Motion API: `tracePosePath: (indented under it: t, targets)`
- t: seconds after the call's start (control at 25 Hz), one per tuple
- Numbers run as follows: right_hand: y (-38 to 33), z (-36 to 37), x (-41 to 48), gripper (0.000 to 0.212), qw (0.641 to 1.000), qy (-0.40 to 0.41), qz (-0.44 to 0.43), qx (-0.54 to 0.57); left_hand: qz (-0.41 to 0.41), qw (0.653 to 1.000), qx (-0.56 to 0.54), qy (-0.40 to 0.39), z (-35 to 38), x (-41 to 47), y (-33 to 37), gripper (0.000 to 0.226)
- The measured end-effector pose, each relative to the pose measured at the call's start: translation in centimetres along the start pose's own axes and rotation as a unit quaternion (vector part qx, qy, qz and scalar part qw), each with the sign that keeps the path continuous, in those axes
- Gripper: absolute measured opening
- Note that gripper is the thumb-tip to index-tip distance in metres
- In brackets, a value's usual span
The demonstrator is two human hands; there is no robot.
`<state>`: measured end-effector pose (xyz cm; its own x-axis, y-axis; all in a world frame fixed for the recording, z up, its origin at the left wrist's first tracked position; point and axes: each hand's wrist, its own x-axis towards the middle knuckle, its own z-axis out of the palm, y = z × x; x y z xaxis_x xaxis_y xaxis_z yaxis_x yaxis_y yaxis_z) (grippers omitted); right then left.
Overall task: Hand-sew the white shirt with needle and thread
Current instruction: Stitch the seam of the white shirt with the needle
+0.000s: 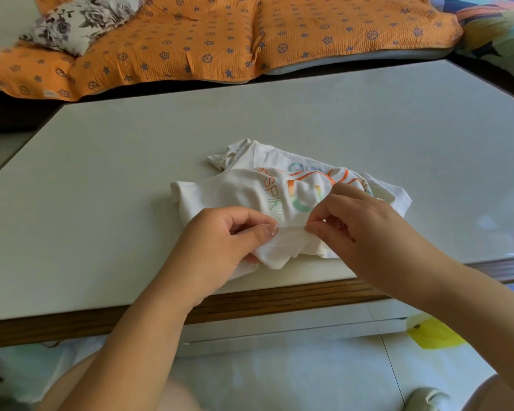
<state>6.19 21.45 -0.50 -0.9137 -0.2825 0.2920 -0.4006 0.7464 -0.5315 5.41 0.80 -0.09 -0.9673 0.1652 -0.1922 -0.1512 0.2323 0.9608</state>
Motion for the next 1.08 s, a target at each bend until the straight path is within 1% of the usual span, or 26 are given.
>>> tracePosePath:
  t: [0.08, 0.32, 0.4, 0.52, 0.56, 0.6, 0.68, 0.76, 0.84, 0.88, 1.0, 1.08]
  targets:
    - [-0.1, -0.2, -0.1, 0.009, 1.0, -0.004, 0.012, 0.008, 0.003, 1.0, 0.015, 0.004, 0.0, 0.0, -0.2, 0.007]
    - [-0.7, -0.1, -0.3, 0.01, 0.994, -0.014, 0.083, 0.076, 0.014, 1.0, 0.012, -0.006, -0.2, -0.2, -0.2, 0.009]
    - [-1.3, -0.4, -0.4, 0.015, 0.992, 0.001, 0.088, 0.092, 0.014, 1.0, 0.001, -0.006, -0.2, -0.1, -0.3, 0.012]
    - [-2.5, -1.2, -0.9, 0.028, 0.99, 0.027, 0.086, 0.111, 0.014, 1.0, -0.02, -0.01, -0.2, -0.2, -0.2, 0.007]
    - [-2.9, -1.4, -1.1, 0.03, 0.987, 0.026, 0.085, 0.133, 0.015, 0.999, -0.026, -0.012, -0.2, -0.2, -0.2, 0.009]
    - [-3.3, -1.5, -1.3, 0.03, 0.979, 0.017, 0.091, 0.179, 0.016, 0.999, -0.032, -0.014, -0.2, -0.2, -0.2, 0.012]
    - [-3.9, -1.3, -1.5, 0.028, 0.948, -0.016, 0.131, 0.291, 0.02, 0.999, -0.035, -0.015, -0.2, -0.2, -0.2, 0.018]
    - [-4.3, -0.9, -1.5, 0.018, 0.923, -0.043, 0.177, 0.339, 0.024, 0.999, -0.034, -0.017, -0.2, -0.2, -0.3, 0.019]
    - [-4.5, -0.7, -1.3, 0.008, 0.913, -0.055, 0.214, 0.343, 0.027, 0.999, -0.036, -0.018, -0.2, -0.2, -0.4, 0.012]
    - [-4.6, -0.6, -1.3, 0.008, 0.914, -0.059, 0.226, 0.332, 0.029, 0.999, -0.037, -0.02, -0.2, -0.2, -0.4, 0.007]
    - [-4.9, -0.5, -1.2, 0.008, 0.927, -0.072, 0.23, 0.288, 0.032, 0.998, -0.04, -0.027, -0.2, -0.3, -0.4, 0.007]
    - [-4.9, -0.5, -1.3, 0.008, 0.928, -0.074, 0.228, 0.284, 0.035, 0.998, -0.046, -0.029, -0.2, -0.3, -0.3, 0.011]
